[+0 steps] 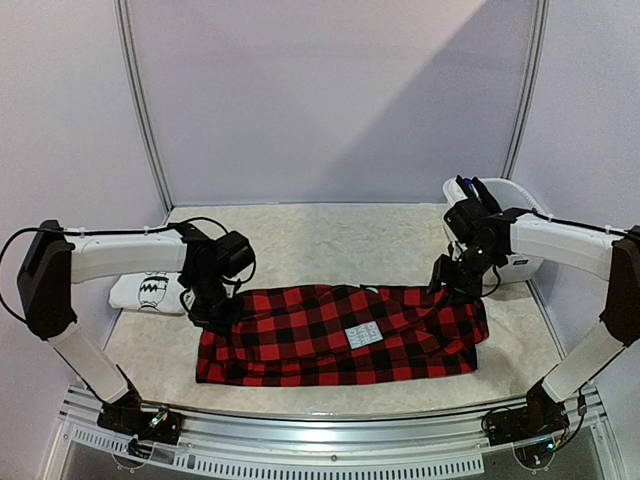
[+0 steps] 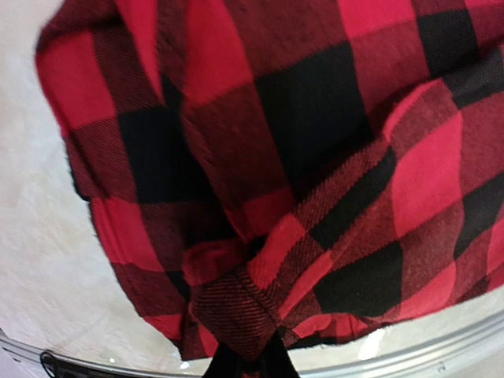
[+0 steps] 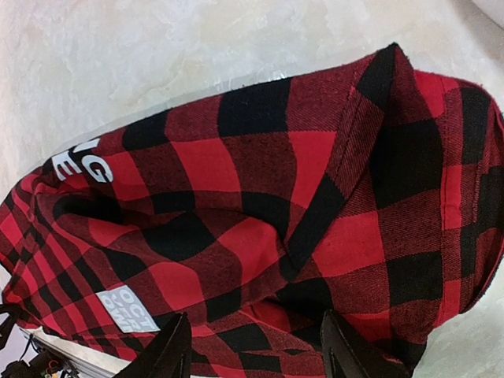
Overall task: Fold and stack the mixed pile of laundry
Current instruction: Rotate the rectangle-folded shirt at the center of the board.
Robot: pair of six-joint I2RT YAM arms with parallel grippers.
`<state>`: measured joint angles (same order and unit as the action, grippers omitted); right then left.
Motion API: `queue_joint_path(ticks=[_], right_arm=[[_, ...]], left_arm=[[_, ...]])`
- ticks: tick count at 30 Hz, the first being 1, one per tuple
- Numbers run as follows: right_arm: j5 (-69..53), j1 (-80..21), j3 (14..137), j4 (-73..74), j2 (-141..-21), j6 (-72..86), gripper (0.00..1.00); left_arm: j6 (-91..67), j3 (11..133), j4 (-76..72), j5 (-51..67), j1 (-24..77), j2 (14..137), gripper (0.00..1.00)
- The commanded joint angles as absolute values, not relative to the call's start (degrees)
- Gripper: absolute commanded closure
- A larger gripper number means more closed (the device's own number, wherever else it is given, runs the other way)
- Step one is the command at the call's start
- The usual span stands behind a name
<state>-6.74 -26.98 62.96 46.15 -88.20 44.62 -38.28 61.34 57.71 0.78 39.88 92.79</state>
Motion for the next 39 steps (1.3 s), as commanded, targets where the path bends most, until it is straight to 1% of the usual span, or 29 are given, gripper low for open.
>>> queue_joint_path(ticks=[1, 4, 5, 6, 8, 9, 11, 17, 21, 25, 28, 32, 35, 39], right_arm=[[-8.4, -26.9, 60.2, 44.5, -88.6, 44.2, 0.44], [-9.6, -27.5, 57.8, 44.1, -87.1, 44.5, 0.44], [-9.9, -28.2, 57.0, 44.0, -86.1, 44.7, 0.44], [-10.1, -29.3, 56.2, 43.8, -85.4, 44.9, 0.45], [-10.6, -31.9, 54.9, 43.1, -84.2, 45.2, 0.45], [-10.7, -33.3, 54.4, 43.0, -83.4, 45.2, 0.45], [-10.5, -35.9, 53.3, 42.5, -82.5, 45.5, 0.45], [-12.5, -39.6, 47.2, 36.4, -78.7, 48.9, 0.47], [-12.4, -40.8, 45.3, 35.8, -79.0, 49.8, 0.49], [-11.7, -41.3, 45.5, 36.1, -81.3, 49.6, 0.51], [-10.9, -41.4, 45.8, 36.2, -83.5, 50.4, 0.53], [-10.0, -41.4, 46.6, 36.7, -86.5, 51.0, 0.54], [-8.7, -41.4, 48.8, 38.6, -89.9, 49.7, 0.54], [-8.3, -41.2, 51.9, 39.6, -95.2, 47.8, 0.55]], left_arm=[[-38.1, 60.9, 56.6, -7.3, 40.1, 92.4, 0.99], [-37.0, 62.3, 57.7, -11.7, 40.0, 92.4, 0.85], [-36.4, 63.0, 58.0, -13.0, 39.9, 92.2, 0.78], [-35.6, 64.0, 58.5, -14.1, 39.9, 92.0, 0.67], [-33.9, 66.6, 59.5, -16.1, 39.4, 91.8, 0.51], [-32.7, 68.0, 59.8, -16.4, 38.8, 91.9, 0.45], [-30.3, 71.3, 60.6, -16.1, 37.7, 92.8, 0.41], [-21.8, 83.8, 60.6, -14.0, 35.8, 98.5, 0.4], [-15.2, 90.3, 57.8, -7.2, 34.3, 104.6, 0.38], [-12.2, 96.0, 56.9, -1.1, 33.7, 111.6, 0.38], [-11.9, 98.0, 55.3, 2.1, 33.7, 115.6, 0.39], [-11.9, 99.2, 54.7, 3.6, 33.7, 120.4, 0.4], [-12.9, 97.8, 54.3, 3.6, 33.7, 122.7, 0.42], [-14.1, 93.7, 52.2, 3.7, 33.6, 122.9, 0.43]])
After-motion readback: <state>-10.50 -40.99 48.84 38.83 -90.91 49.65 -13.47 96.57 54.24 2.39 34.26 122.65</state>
